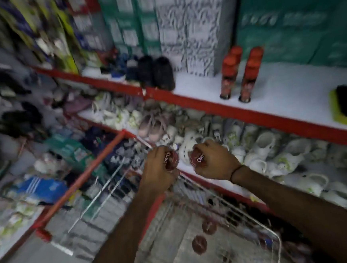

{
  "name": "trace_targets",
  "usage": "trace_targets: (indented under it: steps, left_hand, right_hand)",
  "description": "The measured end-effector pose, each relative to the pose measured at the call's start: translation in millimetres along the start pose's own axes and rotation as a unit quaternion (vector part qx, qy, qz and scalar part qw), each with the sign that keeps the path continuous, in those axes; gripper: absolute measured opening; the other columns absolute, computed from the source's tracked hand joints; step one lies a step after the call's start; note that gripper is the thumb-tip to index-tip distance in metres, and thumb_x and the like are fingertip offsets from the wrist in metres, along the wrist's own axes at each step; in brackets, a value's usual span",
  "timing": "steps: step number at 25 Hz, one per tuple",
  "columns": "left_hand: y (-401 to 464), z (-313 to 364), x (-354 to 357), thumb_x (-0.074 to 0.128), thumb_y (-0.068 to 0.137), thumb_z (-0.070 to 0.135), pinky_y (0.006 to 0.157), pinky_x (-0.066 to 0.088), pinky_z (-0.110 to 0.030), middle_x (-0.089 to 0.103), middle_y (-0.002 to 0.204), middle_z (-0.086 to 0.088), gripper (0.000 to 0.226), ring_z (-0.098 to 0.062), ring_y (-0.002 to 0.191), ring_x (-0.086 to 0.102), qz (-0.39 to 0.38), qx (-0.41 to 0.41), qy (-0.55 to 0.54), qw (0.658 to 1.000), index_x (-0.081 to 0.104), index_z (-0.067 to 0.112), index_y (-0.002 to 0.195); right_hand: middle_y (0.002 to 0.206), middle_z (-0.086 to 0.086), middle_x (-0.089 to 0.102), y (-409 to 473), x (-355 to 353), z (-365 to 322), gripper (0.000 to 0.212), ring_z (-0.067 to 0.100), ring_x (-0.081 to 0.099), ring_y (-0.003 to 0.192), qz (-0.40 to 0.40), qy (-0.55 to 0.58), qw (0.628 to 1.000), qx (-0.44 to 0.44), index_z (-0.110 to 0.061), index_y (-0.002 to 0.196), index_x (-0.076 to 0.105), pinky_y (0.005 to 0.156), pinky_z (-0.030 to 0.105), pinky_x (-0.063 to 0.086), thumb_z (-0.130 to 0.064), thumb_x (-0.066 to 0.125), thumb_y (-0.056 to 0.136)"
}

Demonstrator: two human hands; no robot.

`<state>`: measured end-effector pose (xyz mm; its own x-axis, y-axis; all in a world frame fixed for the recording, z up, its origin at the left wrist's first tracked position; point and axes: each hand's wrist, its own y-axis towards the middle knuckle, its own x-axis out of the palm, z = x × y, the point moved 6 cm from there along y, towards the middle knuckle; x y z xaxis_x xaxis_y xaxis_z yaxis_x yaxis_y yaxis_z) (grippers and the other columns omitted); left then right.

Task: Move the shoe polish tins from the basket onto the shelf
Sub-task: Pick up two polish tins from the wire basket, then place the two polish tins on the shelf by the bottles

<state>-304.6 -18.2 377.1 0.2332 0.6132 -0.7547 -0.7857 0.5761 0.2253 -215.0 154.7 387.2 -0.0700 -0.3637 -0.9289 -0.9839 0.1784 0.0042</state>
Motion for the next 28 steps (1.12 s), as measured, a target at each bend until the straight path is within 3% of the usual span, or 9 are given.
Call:
trace_targets:
  steps: [3,7,12,15,17,21,24,26,28]
  left_hand:
    - [53,73,-13,0.075,0.055,0.032,0.079,0.048,-0.035,0.061,0.105,-0.003,0.057,-0.023,0.097,0.057,0.024,0.08,-0.013,0.996,0.054,0.019,0.106]
    - [95,194,18,0.079,0.052,0.023,0.079,0.046,-0.024,0.058,0.102,0.0,0.052,-0.01,0.091,0.053,-0.007,0.196,-0.103,0.975,0.061,0.015,0.099]
    - [148,300,83,0.083,0.049,0.022,0.076,0.047,-0.028,0.059,0.102,-0.002,0.054,-0.017,0.09,0.057,-0.073,0.232,-0.085,0.966,0.062,0.015,0.098]
    - [176,317,124,0.085,0.05,0.022,0.078,0.045,-0.027,0.06,0.105,-0.004,0.056,-0.021,0.095,0.059,-0.117,0.204,-0.03,0.972,0.062,0.016,0.1]
    - [190,320,152,0.085,0.052,0.021,0.077,0.046,-0.026,0.062,0.105,-0.006,0.054,-0.022,0.095,0.06,-0.138,0.19,0.006,0.972,0.063,0.014,0.101]
    - [206,318,191,0.078,0.06,0.016,0.067,0.037,-0.02,0.065,0.097,-0.002,0.036,-0.024,0.092,0.065,-0.131,0.155,-0.005,0.979,0.066,0.016,0.094]
    - [215,326,200,0.073,0.065,0.007,0.084,0.05,-0.033,0.071,0.1,-0.005,0.032,-0.028,0.099,0.065,-0.106,0.182,-0.037,0.977,0.072,0.017,0.095]
    - [223,329,205,0.075,0.069,0.015,0.105,0.04,-0.039,0.066,0.121,-0.007,0.044,-0.03,0.121,0.054,-0.105,0.189,0.013,0.976,0.071,0.023,0.112]
    - [229,330,209,0.078,0.074,0.029,0.106,0.032,-0.036,0.063,0.128,-0.006,0.05,-0.029,0.125,0.047,-0.13,0.178,0.047,0.974,0.067,0.032,0.123]
  right_hand:
    - [0.112,0.012,0.064,-10,-92,22,0.068,0.037,0.068,0.1,0.121,-0.02,0.992,0.018,-0.028,0.127,0.055,0.085,0.04,0.057,-0.06,0.066,0.068]
    - [0.106,0.01,0.065,-44,-183,84,0.071,0.035,0.068,0.096,0.165,-0.045,0.98,0.103,-0.029,0.127,0.054,0.082,0.037,0.054,-0.062,0.065,0.065]
    - [0.104,0.015,0.073,-69,-249,187,0.053,0.037,0.069,0.099,0.19,-0.079,0.956,0.209,-0.02,0.117,0.061,0.079,0.037,0.055,-0.049,0.077,0.075]
    - [0.101,0.009,0.076,-64,-252,229,0.046,0.035,0.07,0.099,0.176,-0.132,0.949,0.226,-0.023,0.11,0.067,0.083,0.039,0.056,-0.053,0.07,0.075]
    - [0.099,0.006,0.076,-54,-245,252,0.044,0.034,0.067,0.103,0.162,-0.184,0.944,0.222,-0.026,0.108,0.069,0.091,0.042,0.046,-0.055,0.064,0.075]
    - [0.104,0.006,0.076,-32,-229,293,0.044,0.033,0.063,0.108,0.133,-0.216,0.943,0.217,-0.025,0.106,0.072,0.094,0.043,0.04,-0.058,0.061,0.078]
    - [0.1,0.005,0.076,-24,-229,307,0.048,0.031,0.062,0.106,0.148,-0.201,0.943,0.221,-0.024,0.099,0.074,0.09,0.041,0.041,-0.064,0.063,0.075]
    - [0.104,0.004,0.076,-22,-231,313,0.057,0.03,0.06,0.11,0.134,-0.184,0.947,0.228,-0.026,0.104,0.074,0.092,0.042,0.042,-0.071,0.067,0.07]
    - [0.111,0.001,0.075,-23,-234,321,0.061,0.029,0.058,0.115,0.109,-0.133,0.956,0.239,-0.03,0.11,0.074,0.096,0.043,0.043,-0.072,0.073,0.066]
